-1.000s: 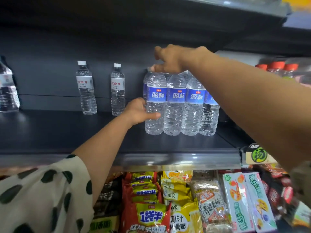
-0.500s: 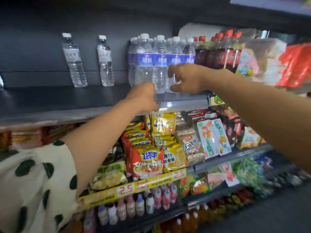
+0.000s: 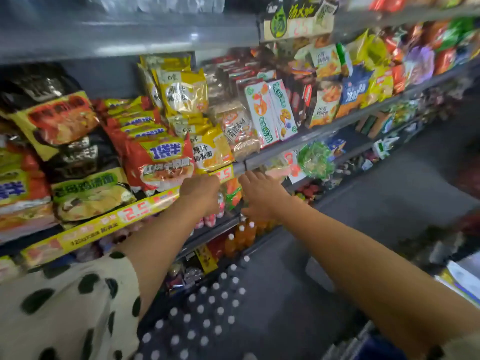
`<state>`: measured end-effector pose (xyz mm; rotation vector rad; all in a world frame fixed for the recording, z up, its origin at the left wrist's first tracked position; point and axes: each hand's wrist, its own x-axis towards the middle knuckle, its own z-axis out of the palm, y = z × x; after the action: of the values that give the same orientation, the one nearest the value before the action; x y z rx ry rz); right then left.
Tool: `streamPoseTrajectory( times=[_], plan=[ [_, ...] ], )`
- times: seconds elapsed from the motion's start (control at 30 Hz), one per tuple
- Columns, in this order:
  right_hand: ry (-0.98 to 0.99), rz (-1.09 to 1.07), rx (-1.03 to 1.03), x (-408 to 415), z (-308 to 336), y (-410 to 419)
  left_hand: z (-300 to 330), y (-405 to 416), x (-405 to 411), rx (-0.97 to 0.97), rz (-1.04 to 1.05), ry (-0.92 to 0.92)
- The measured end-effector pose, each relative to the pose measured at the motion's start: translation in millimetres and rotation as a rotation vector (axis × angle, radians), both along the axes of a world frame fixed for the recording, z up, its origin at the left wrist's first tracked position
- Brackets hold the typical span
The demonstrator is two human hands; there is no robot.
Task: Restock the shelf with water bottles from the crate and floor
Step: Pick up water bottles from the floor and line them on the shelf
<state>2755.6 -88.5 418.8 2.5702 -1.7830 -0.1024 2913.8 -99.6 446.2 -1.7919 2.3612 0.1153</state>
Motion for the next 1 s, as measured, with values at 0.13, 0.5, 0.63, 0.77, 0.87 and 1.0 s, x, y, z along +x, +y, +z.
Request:
streamPoseTrajectory(
  times=[0.13, 0.5, 0.63, 0.77, 0.87, 1.0],
  plan=[
    [-0.031, -0.056, 0.12, -20, -93, -5, -83, -10, -14, 0.174, 0.007, 0.0],
    [-0.015, -0.118, 0.499, -56, -396, -19, -390, -29, -41, 0.344, -0.015, 0.047],
    [-0.03, -0.148, 0.566, -57, -507, -22, -498, -36, -50, 0.399, -0.03, 0.029],
    [-0.028, -0.155, 0.606, -49, -605, -23, -587, -37, -56, 0.471, -0.014, 0.025],
    [-0.02, -0.165, 0.633, -37, -661, -26, -636, -38, -57, 0.474, 0.004, 0.04],
    [-0.044, -0.212, 0.608, -27, -714, -36, -683, -46, -56, 0.466, 0.033, 0.064]
  ],
)
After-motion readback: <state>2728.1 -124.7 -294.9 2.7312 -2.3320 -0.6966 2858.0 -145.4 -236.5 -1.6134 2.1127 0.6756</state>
